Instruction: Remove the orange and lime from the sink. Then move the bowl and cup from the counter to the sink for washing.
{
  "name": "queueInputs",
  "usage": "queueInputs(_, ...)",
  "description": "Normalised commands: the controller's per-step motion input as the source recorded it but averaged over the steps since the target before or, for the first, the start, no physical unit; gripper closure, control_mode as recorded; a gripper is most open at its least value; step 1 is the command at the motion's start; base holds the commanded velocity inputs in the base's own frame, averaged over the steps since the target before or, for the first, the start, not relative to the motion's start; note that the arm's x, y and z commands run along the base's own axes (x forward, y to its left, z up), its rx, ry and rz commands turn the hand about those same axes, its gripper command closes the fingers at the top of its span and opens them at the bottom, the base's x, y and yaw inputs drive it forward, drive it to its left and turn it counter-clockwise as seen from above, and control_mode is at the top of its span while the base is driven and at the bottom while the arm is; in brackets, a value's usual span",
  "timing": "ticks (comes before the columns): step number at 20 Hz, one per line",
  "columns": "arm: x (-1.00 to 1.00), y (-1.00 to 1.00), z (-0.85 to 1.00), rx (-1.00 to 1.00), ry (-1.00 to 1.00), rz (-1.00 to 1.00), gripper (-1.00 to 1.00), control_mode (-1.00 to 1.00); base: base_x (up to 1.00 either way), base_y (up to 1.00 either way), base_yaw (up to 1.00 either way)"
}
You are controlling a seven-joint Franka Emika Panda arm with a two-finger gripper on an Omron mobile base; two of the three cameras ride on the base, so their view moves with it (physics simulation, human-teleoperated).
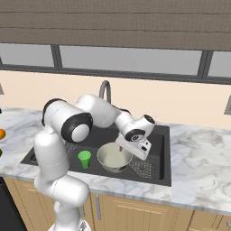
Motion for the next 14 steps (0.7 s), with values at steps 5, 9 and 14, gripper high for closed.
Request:
queueInputs(5,-0.23,0.04,0.4,-0.06,-0.07,0.09,-1.0,-1.0,0.0,0.0,0.0)
queueInputs(9,-0.24,0.04,0.39,-0.08,-0.11,0.01,-1.0,-1.0,0.0,0.0,0.0)
queueInputs(14,-0.26,0.03,0.41,-0.1,-0.14,0.01,-1.0,-1.0,0.0,0.0,0.0)
